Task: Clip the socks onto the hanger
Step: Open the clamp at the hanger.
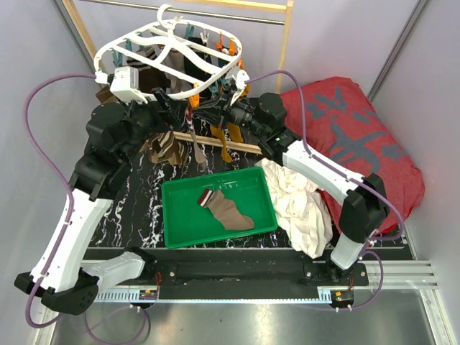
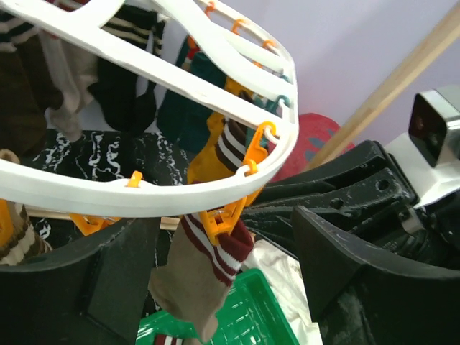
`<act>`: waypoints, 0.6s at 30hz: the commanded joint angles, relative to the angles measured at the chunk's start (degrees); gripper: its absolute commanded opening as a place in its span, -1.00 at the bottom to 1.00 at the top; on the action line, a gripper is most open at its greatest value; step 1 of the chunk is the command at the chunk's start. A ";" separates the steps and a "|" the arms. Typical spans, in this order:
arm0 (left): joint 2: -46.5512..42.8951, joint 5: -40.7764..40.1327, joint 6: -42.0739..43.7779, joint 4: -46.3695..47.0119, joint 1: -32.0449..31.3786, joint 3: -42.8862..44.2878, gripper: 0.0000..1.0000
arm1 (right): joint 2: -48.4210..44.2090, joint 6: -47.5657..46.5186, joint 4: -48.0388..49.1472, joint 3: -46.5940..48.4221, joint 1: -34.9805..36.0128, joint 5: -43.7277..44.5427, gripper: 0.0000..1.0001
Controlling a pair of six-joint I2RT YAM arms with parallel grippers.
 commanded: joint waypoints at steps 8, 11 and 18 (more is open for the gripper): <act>-1.62 7.71 1.04 -5.90 -0.43 9.36 0.52 | -6.76 -16.23 -11.55 1.81 10.96 31.79 -0.99; -2.50 7.89 0.69 -6.26 -0.78 8.92 0.52 | -5.88 -19.48 -12.17 2.87 14.13 39.00 -1.00; -1.45 3.06 -1.51 -4.69 -1.40 6.12 0.26 | -4.56 -21.87 -10.76 3.75 17.65 45.25 -1.00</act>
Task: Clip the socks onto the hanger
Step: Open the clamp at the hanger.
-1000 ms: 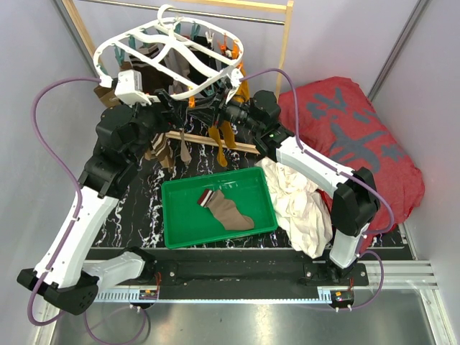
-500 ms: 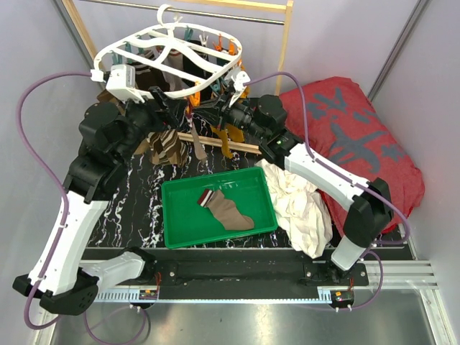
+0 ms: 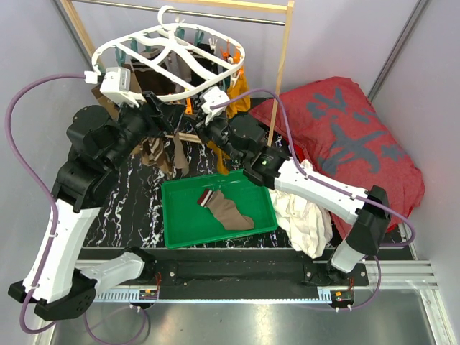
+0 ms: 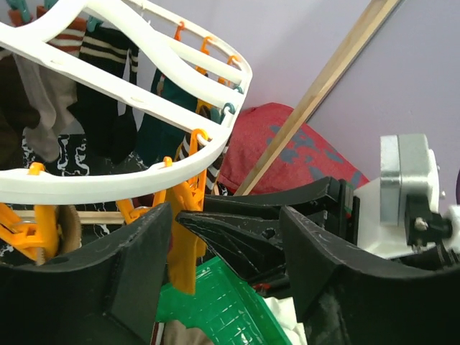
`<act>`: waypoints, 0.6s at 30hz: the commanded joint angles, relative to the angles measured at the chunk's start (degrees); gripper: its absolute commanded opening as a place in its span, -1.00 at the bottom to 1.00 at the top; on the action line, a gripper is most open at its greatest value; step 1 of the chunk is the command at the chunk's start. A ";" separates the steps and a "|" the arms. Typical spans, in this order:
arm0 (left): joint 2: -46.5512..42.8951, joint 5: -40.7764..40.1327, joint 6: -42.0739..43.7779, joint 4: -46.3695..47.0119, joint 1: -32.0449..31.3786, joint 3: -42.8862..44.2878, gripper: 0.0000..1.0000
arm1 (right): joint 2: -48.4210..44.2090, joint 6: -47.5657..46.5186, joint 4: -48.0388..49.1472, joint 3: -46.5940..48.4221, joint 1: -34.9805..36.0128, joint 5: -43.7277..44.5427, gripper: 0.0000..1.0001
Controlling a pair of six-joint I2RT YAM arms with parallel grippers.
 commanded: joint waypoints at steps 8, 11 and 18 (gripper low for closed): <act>1.79 -7.94 -4.50 7.96 -0.37 -4.97 0.00 | 1.65 -5.59 2.68 3.03 3.60 9.09 -0.99; 2.94 -9.08 -5.29 8.23 -0.29 -4.97 0.00 | 2.53 -6.82 3.74 3.03 4.13 10.15 -0.99; 4.08 -13.74 -5.30 8.58 -0.29 -6.46 -0.07 | 4.03 -10.43 6.64 2.50 5.80 11.73 -0.98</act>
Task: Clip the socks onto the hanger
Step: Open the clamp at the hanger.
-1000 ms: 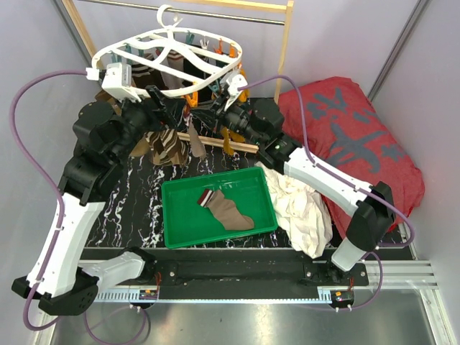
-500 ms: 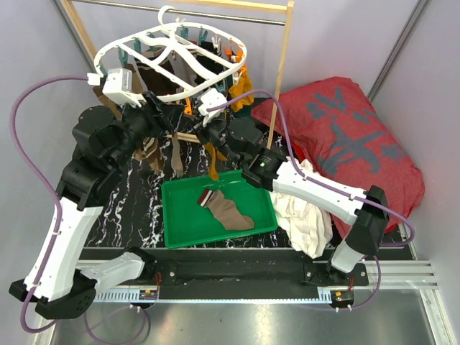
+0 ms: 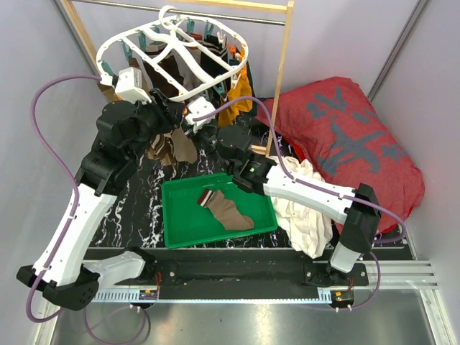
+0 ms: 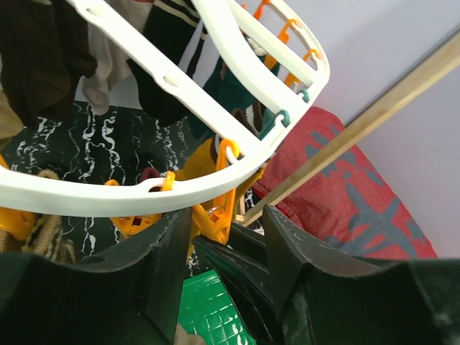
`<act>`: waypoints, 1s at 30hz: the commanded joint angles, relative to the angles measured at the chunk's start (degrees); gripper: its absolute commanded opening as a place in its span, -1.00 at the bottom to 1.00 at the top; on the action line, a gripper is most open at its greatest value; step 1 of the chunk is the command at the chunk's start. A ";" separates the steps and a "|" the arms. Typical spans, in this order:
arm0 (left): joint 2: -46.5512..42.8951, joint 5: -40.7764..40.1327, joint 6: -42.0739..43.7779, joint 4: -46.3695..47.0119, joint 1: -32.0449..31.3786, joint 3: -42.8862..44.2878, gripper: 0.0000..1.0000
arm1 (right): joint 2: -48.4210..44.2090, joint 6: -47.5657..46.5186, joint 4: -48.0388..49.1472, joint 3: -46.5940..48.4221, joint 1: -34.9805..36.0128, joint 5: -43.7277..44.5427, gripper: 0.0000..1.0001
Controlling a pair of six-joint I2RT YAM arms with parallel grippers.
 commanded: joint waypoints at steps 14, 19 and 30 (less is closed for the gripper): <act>2.06 -9.93 0.00 4.80 -0.11 -1.79 -0.50 | 1.92 -6.16 7.71 0.60 2.66 3.55 -0.92; 1.88 -9.75 0.44 5.59 -0.11 -1.97 -0.87 | 0.60 -4.50 7.36 -1.42 2.57 1.97 -0.62; 1.62 -6.68 -0.62 7.53 1.38 -3.20 -0.96 | -5.91 16.85 5.95 -7.40 -8.13 -26.29 0.21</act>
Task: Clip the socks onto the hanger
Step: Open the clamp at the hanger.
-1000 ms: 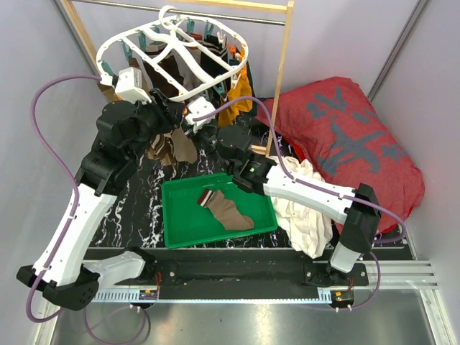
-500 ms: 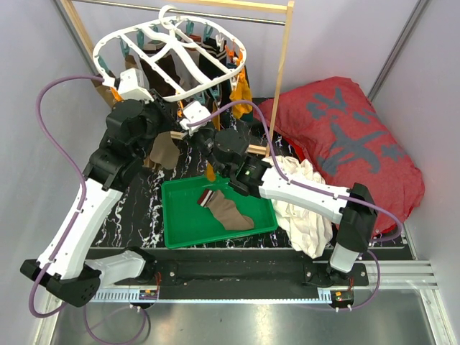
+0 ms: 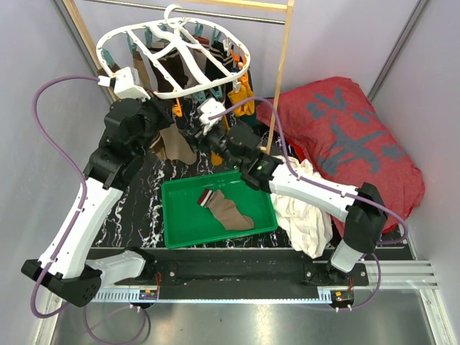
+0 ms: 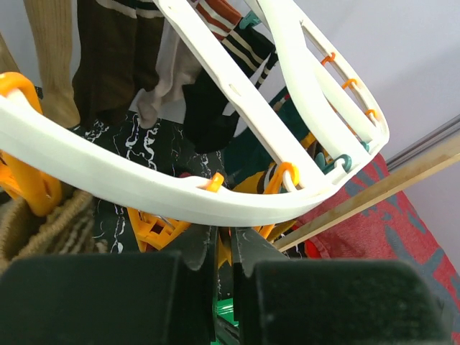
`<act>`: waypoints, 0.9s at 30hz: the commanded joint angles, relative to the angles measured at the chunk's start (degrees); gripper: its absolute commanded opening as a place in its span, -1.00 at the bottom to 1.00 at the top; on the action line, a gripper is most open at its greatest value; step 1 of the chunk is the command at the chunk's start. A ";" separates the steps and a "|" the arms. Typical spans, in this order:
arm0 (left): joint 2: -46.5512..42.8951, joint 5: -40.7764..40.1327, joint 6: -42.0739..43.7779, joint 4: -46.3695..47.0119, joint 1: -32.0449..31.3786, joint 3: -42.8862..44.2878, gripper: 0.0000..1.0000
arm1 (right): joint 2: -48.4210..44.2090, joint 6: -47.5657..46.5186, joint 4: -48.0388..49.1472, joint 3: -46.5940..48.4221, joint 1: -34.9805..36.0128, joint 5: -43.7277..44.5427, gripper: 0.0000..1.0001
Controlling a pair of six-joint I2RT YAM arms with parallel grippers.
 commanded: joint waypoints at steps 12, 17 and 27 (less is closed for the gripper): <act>0.18 6.24 -1.79 4.93 1.21 -0.60 -0.95 | 0.30 20.55 7.69 3.50 -10.05 -29.11 0.42; 0.09 6.68 -2.23 4.93 1.21 -0.60 -0.95 | 2.32 21.86 8.57 6.31 -10.58 -29.91 0.41; 0.09 8.00 -3.02 5.11 1.30 -0.33 -0.95 | 5.66 26.79 10.77 8.69 -12.87 -31.32 0.33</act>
